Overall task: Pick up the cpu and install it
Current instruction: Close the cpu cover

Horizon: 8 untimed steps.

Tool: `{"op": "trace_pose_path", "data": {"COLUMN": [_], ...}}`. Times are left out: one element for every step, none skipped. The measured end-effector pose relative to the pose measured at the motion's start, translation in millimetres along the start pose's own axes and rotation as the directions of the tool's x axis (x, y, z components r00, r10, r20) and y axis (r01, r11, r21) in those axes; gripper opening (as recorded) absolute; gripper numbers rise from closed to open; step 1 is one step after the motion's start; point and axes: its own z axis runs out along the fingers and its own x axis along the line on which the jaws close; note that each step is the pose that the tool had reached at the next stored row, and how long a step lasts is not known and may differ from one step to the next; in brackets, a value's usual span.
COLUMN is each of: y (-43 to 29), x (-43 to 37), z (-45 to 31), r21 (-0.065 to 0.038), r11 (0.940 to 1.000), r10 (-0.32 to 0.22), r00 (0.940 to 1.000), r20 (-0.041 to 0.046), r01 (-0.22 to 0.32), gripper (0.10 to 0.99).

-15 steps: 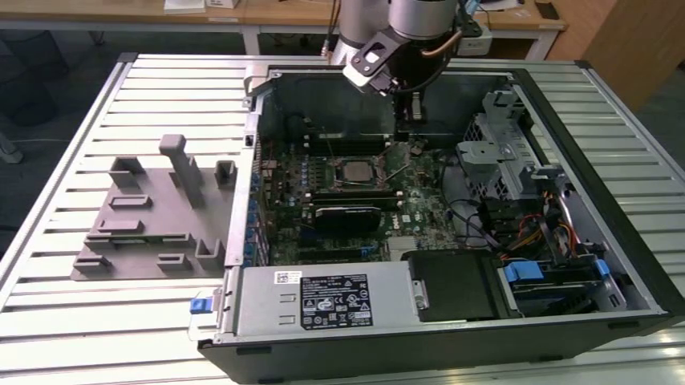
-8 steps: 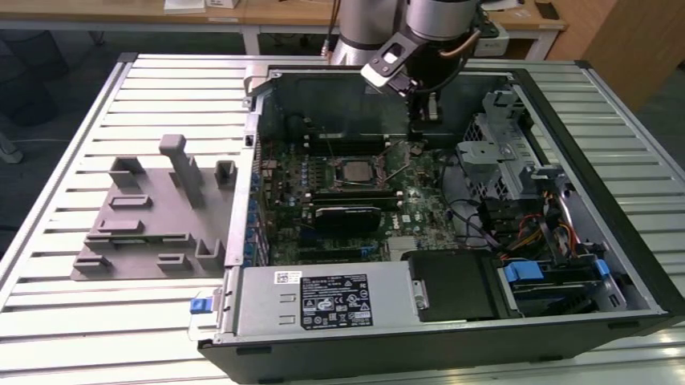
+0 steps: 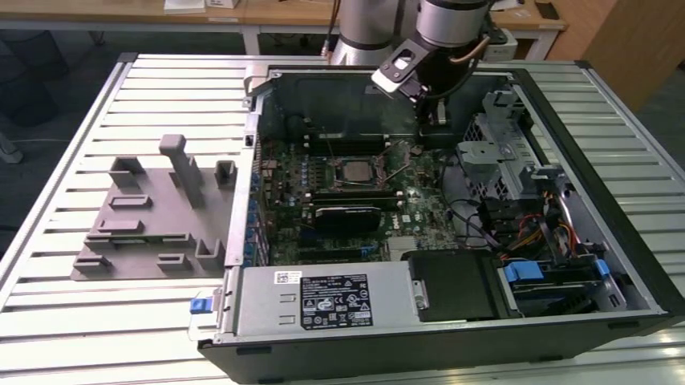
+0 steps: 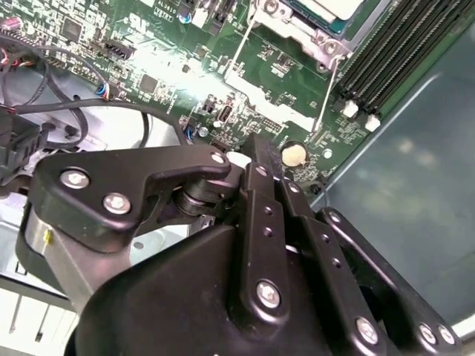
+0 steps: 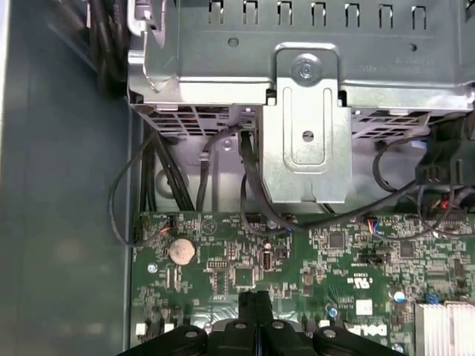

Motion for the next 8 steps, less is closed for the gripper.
{"op": "trace_pose_path", "data": {"y": [0.3,0.5,0.6,0.6,0.6,0.5,0.5,0.4], "x": [0.0,0.0,-0.1,-0.1,-0.2,-0.2,-0.2,-0.2], "z": [1.8,3.6,5.4,7.2,9.0,10.9,12.7,14.5], "r21": [0.0,0.0,0.0,0.001,0.001,0.001,0.002,0.002], "r11": [1.0,1.0,1.0,1.0,1.0,1.0,1.0,1.0], "r10": [0.0,0.0,0.0,0.0,0.0,0.0,0.0,0.0], "r00": [1.0,1.0,1.0,1.0,1.0,1.0,1.0,1.0], "r20": [0.0001,0.0002,0.0,0.0001,0.0,0.0,0.0,0.0], "r01": [0.0,0.0,0.0,0.0,0.0,0.0,0.0,0.0], "gripper": [0.106,0.106,0.106,0.106,0.106,0.106,0.106,0.106]}}
